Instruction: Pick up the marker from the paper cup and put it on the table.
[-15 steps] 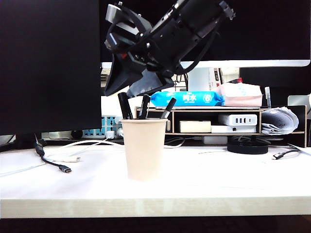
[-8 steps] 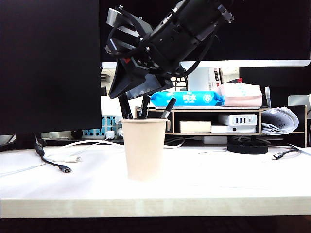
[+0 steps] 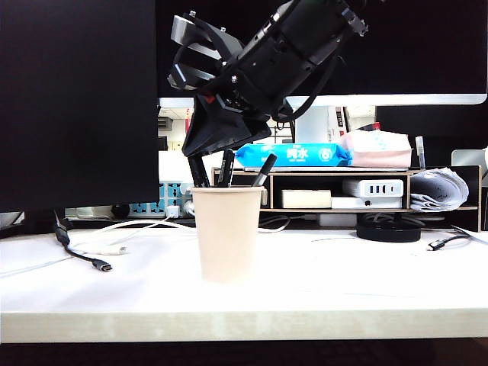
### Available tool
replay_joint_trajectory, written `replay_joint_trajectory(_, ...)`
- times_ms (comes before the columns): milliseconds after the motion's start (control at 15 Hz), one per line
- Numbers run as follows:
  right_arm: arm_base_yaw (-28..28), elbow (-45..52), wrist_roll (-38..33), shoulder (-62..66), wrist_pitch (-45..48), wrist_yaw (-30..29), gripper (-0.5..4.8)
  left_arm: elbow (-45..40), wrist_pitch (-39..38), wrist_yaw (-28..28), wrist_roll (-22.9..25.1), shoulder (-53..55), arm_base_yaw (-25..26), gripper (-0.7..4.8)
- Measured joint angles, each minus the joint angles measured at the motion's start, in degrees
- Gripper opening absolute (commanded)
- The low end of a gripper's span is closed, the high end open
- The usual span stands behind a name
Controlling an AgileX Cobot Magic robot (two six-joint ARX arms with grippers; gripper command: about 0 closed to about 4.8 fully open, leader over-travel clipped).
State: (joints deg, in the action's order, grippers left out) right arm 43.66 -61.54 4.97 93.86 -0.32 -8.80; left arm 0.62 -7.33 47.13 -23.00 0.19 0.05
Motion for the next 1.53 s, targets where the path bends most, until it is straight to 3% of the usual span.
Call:
replay_joint_trajectory(865,-0.2,-0.1,-0.2,-2.7,0.9,0.0,0.81,0.0,0.0,0.0,0.0,0.0,0.0,-0.05)
replay_joint_trajectory(1531,-0.7,0.0,-0.4,-17.1,5.0,0.3,0.80,0.0,0.0,0.0,0.0,0.0,0.0,-0.05)
